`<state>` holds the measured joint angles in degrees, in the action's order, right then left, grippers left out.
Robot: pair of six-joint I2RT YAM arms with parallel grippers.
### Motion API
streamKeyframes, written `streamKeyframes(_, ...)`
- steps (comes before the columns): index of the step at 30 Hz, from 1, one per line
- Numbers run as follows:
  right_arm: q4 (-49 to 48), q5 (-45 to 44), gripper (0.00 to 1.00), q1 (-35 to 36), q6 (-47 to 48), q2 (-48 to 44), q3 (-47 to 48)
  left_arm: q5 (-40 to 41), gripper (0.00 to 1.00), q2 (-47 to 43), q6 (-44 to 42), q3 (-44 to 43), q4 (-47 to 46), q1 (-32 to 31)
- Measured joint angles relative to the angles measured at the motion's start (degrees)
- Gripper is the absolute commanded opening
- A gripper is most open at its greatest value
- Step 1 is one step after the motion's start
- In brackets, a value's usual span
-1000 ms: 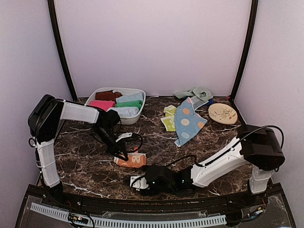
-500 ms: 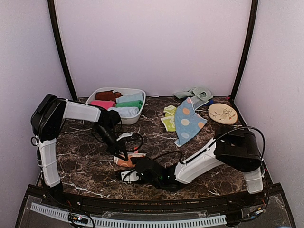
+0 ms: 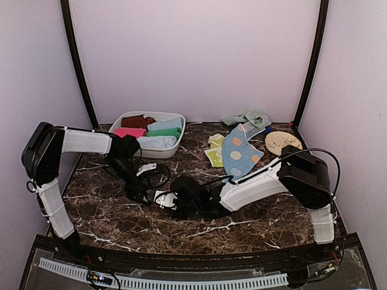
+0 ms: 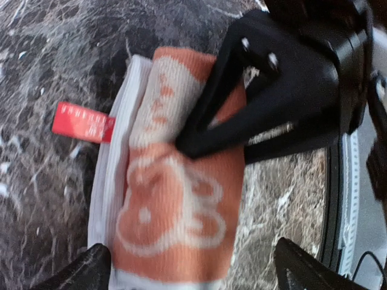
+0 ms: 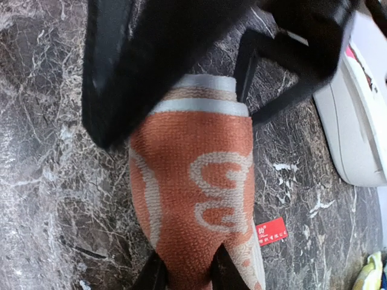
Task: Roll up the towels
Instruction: Pick up the towel from the center of the board.
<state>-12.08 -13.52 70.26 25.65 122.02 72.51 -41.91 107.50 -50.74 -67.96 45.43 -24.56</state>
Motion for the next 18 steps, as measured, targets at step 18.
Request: streamKeyframes(18,0.3,16.7,0.1,-4.2,-20.5,1.3,2.3,14.8,0.99,-34.3,12.9,19.5,-27.1,4.5)
